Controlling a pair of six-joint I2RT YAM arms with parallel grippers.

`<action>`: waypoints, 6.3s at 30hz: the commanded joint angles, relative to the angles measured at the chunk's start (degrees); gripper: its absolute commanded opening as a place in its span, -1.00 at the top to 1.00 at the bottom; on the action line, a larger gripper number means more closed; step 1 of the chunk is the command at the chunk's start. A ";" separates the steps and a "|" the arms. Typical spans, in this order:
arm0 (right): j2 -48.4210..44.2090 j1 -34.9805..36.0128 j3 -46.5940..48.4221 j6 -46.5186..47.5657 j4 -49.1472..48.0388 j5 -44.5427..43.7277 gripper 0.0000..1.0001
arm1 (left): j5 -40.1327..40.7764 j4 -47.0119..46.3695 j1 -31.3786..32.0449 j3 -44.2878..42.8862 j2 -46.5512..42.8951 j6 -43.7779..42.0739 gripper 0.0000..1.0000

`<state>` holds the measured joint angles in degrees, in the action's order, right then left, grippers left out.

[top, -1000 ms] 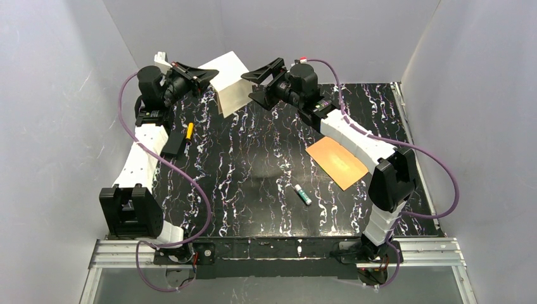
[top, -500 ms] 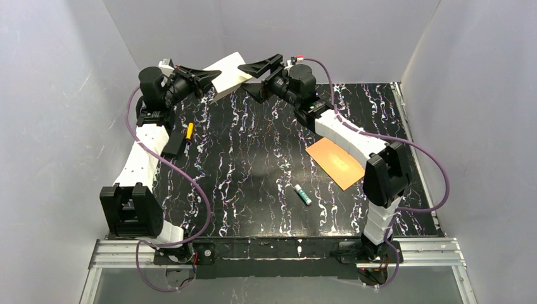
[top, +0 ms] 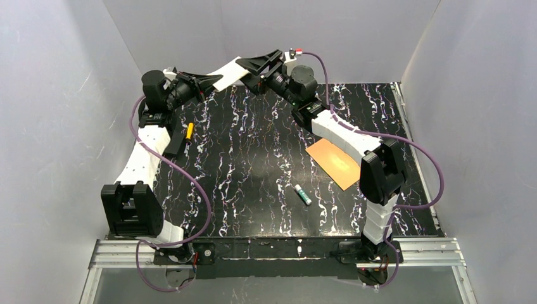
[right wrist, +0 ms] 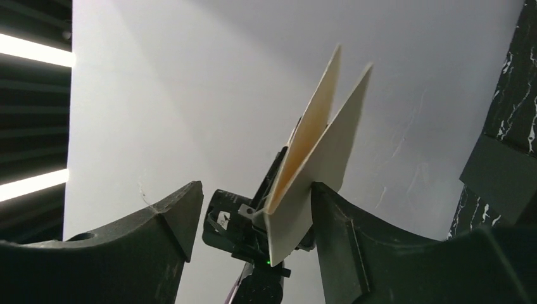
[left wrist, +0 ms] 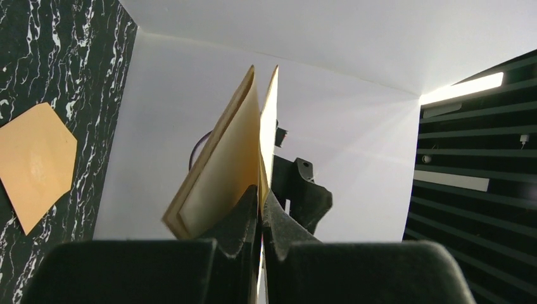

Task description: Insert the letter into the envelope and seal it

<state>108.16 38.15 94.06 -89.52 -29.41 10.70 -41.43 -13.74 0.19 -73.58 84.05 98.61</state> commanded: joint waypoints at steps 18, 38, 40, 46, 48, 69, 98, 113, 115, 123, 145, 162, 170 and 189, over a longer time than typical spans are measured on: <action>-4.79 -0.09 1.45 8.42 7.67 -1.45 0.22 | -1.90 2.72 0.17 -2.06 -0.05 -8.22 1.00; -11.03 -3.28 1.20 22.14 6.72 -6.48 0.97 | 3.10 25.13 -2.69 -16.74 -2.09 -31.08 -0.96; -11.89 -3.43 -1.44 20.44 2.19 -8.53 0.97 | 1.30 20.75 -2.65 -15.05 -1.78 -28.14 -0.96; -7.93 -3.26 -0.80 11.89 -8.26 -8.34 0.97 | -3.36 10.33 1.65 -13.64 0.32 -25.12 -0.97; -6.58 -3.05 0.57 10.09 -8.67 -7.89 0.97 | -4.02 8.65 2.72 -14.90 0.33 -26.57 -0.97; -3.71 -1.98 2.66 7.86 -5.14 -7.86 0.97 | 5.48 -1.03 4.21 -8.03 -7.60 -30.99 -0.93; -3.08 -1.33 -0.82 3.42 -8.91 -5.43 0.97 | 1.80 -1.12 7.37 -10.24 -1.30 -21.39 0.49; -4.10 -1.56 -2.05 2.95 -8.12 -4.25 0.24 | -0.95 -1.06 7.16 -10.80 0.11 -22.52 1.00; -5.19 -2.10 -2.56 5.74 -6.41 -3.80 -0.56 | -3.43 -1.11 6.85 -11.17 0.50 -24.84 1.00; -13.15 -10.43 -9.07 20.58 -2.82 6.24 -0.97 | -20.33 0.72 5.75 -10.33 1.66 -39.68 1.00; -8.35 -10.08 16.78 55.56 20.67 46.21 -0.97 | -24.17 34.13 6.93 -4.53 -11.53 -104.65 1.00; -5.72 -2.09 14.19 57.88 23.48 53.61 -0.74 | -31.53 45.05 7.02 -6.79 -12.24 -114.26 1.00; -4.62 -1.08 14.19 58.13 24.77 55.49 0.00 | -31.56 46.70 7.00 -7.17 -12.28 -115.49 1.00; -8.78 -5.30 11.96 68.37 34.29 34.56 0.97 | -17.20 38.32 6.93 -5.74 -15.13 -104.71 -0.44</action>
<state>103.55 35.99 107.85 -26.22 1.37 60.23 -67.05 28.27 7.07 -79.96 72.66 -10.63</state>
